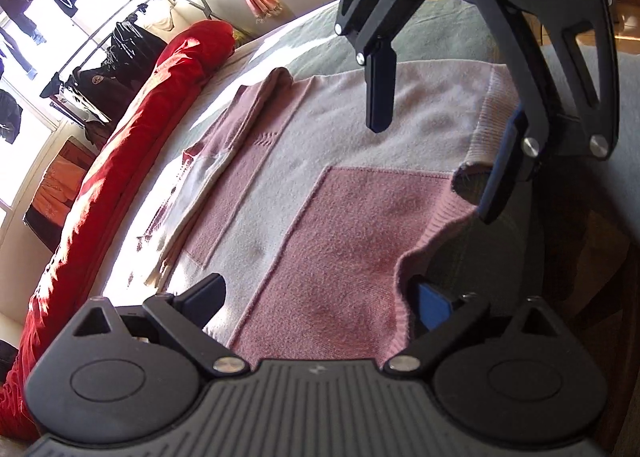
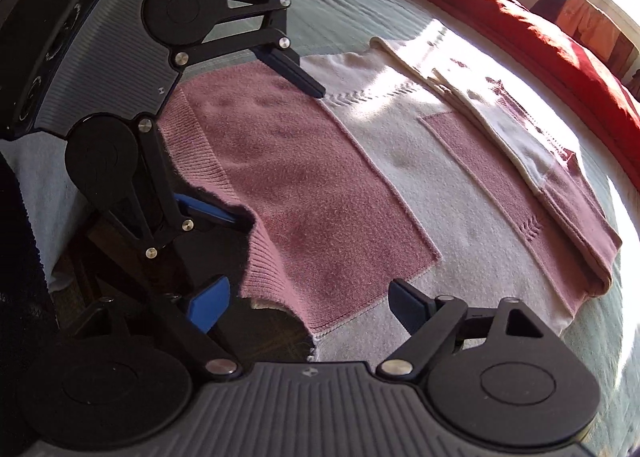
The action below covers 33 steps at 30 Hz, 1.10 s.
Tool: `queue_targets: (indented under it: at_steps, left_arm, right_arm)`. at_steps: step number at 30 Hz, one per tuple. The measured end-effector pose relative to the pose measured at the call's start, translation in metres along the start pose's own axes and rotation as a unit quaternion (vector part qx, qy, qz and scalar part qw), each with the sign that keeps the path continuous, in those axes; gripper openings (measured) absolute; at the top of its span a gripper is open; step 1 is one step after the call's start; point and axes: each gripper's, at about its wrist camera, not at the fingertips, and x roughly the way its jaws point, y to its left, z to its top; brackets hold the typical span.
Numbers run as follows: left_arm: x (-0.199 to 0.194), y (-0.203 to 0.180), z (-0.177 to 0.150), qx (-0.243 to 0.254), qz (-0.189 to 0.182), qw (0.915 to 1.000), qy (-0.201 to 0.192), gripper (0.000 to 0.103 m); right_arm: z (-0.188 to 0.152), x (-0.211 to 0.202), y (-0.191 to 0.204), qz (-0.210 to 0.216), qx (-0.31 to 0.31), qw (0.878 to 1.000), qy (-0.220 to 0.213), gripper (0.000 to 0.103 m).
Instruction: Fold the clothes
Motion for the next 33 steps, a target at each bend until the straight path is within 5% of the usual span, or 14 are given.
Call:
queue_targets:
  at_steps: [7,9,10,12,16,19,24,29,33]
  left_arm:
    - [-0.003,0.001,-0.003,-0.013,-0.009,0.9999,0.001,0.097]
    - [-0.005,0.001,-0.004,-0.017,-0.015,0.9998,-0.001,0.097]
    - [-0.007,0.0,-0.005,-0.019,-0.022,0.9996,-0.003,0.096]
    - [-0.008,-0.002,-0.006,-0.021,-0.041,0.9989,-0.005,0.084]
    - [0.002,-0.01,-0.008,-0.005,-0.056,0.9983,0.018,0.046]
    - [0.009,-0.013,-0.012,0.002,-0.038,0.9986,0.038,0.023]
    - [0.004,-0.006,-0.023,0.024,-0.007,0.9978,0.061,0.012]
    - [-0.004,0.006,-0.018,0.009,-0.004,0.9986,0.052,0.007]
    - [-0.008,0.013,-0.015,0.0,-0.005,0.999,0.045,0.007]
  right_arm:
    - [0.013,0.047,0.029,-0.021,-0.081,0.995,0.058,0.042]
    - [0.016,0.049,0.03,-0.037,-0.087,0.994,0.06,0.014]
    - [0.017,0.047,0.028,-0.041,-0.086,0.994,0.058,0.007]
    - [0.02,0.04,0.023,-0.043,-0.076,0.995,0.052,0.006]
    - [0.025,0.028,0.013,-0.041,-0.052,0.997,0.04,0.006]
    - [0.027,0.023,0.011,-0.042,-0.047,0.997,0.039,0.006]
    - [0.029,0.022,0.012,-0.05,-0.049,0.997,0.04,0.007]
    - [0.034,0.034,0.021,-0.081,-0.061,0.994,0.046,0.055]
    - [0.029,0.056,0.024,-0.128,-0.091,0.983,0.091,0.057]
